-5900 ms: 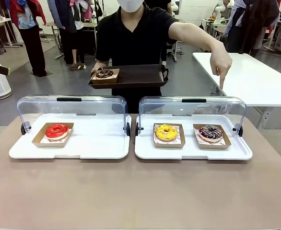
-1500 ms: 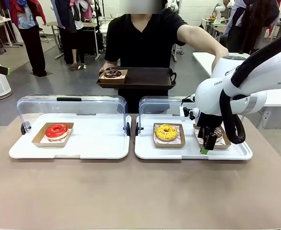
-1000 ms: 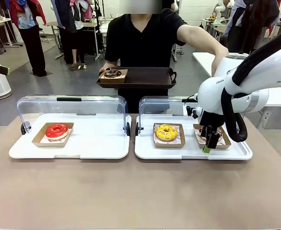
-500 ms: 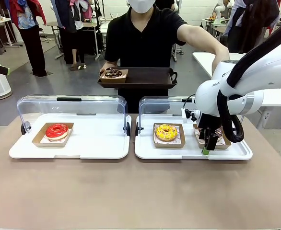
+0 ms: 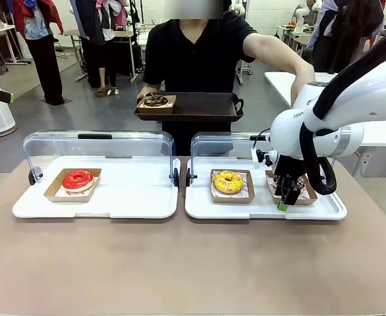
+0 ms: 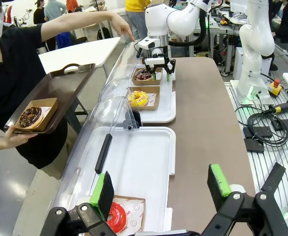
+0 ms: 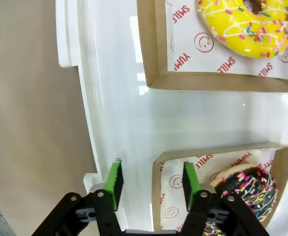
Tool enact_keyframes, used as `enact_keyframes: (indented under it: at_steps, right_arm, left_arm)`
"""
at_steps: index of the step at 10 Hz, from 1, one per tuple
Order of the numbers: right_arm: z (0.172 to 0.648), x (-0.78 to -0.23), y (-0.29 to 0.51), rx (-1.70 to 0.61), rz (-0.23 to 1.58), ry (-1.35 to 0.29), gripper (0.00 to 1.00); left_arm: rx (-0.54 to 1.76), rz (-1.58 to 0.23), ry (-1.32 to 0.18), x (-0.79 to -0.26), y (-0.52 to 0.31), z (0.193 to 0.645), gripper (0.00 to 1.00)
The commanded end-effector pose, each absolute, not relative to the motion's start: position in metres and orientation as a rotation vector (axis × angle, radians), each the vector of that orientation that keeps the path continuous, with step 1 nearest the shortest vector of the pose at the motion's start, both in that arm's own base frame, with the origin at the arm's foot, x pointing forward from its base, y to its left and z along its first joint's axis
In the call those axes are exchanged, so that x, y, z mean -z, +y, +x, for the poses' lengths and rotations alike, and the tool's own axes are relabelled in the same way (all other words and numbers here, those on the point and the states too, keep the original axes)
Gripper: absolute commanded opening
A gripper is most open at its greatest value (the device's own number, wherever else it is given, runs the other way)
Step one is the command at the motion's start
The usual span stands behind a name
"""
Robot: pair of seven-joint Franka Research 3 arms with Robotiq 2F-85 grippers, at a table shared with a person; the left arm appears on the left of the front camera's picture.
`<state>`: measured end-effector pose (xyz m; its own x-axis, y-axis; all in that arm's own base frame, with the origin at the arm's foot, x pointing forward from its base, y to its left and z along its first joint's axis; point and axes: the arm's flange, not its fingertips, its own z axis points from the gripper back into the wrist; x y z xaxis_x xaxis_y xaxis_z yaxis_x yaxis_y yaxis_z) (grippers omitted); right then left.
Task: Provide the desired donut to the person.
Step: Pick up and lift the Paper togo box containing the Donut pointed at by the person.
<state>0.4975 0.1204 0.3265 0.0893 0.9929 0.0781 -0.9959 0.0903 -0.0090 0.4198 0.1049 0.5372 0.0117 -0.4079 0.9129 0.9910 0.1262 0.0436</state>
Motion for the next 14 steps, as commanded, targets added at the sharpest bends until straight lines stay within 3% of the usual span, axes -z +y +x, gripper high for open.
enact_keyframes:
  at_steps: [1, 10, 14]
  right_arm:
    - [0.504, -0.321, 0.119, -1.494, 0.075, -0.078, 0.00]
    - [0.496, -0.324, 0.119, -1.516, 0.071, -0.099, 0.00]
    - [0.444, -0.384, 0.123, -1.459, 0.013, -0.117, 0.00]
  left_arm:
    - [1.298, -0.799, -0.989, -0.539, 0.105, 0.420, 1.00]
    - [1.298, -0.799, -0.989, -0.539, 0.105, 0.420, 1.00]
    - [1.298, -0.799, -0.989, -0.539, 0.105, 0.420, 1.00]
